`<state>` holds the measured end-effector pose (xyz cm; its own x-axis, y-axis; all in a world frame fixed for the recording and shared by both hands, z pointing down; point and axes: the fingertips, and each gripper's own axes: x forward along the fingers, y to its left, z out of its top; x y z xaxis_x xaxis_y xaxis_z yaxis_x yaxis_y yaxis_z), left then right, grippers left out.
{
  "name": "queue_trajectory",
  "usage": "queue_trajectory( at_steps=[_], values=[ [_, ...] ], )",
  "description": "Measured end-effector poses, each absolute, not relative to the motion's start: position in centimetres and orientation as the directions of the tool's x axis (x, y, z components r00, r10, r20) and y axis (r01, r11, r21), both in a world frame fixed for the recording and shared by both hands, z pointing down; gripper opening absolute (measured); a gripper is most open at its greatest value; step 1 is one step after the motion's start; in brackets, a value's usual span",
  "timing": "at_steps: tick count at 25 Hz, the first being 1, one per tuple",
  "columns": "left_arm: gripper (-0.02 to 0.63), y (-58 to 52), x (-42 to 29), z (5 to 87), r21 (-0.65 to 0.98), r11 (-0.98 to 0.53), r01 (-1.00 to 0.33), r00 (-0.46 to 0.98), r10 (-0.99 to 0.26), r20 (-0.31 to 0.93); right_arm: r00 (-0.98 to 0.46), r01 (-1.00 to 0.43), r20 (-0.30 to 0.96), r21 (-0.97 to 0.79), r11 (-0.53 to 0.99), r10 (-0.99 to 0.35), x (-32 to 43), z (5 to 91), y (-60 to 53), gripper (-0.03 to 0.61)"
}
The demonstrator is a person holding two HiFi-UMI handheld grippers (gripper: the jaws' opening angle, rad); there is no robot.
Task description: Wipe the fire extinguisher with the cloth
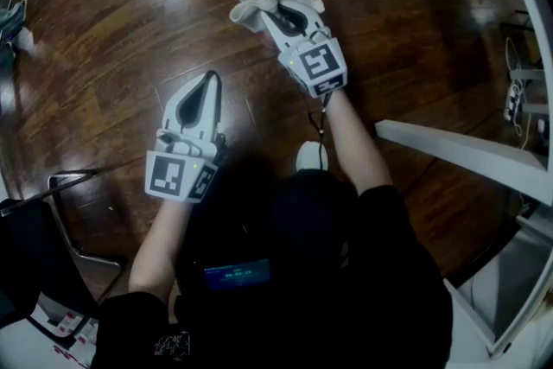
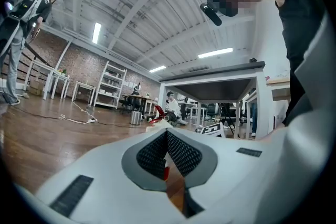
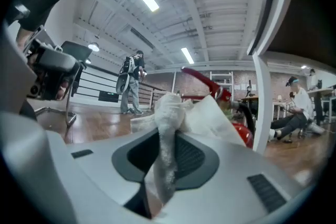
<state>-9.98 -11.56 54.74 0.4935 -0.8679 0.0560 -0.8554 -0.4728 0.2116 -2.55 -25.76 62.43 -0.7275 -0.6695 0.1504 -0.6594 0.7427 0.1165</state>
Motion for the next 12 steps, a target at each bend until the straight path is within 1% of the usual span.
queue_trajectory(
  at_steps=[4, 12],
  values=[
    [0.002, -11.6, -10.1, 55.0, 0.21, -0.464, -0.861, 0.485, -0.872, 0.061, -0.72, -0.633, 0.269, 0.125, 0.764, -0.64, -3.1, 67.7, -25.6, 0.095],
    [0.002, -11.6, -10.2, 55.5, 0.197, -0.456, -0.868, 0.477, -0.876, 0.074, -0.674, -0.594, 0.455, 0.135, 0.793, -0.582, -2.8, 76.4, -25.4, 0.094]
  ],
)
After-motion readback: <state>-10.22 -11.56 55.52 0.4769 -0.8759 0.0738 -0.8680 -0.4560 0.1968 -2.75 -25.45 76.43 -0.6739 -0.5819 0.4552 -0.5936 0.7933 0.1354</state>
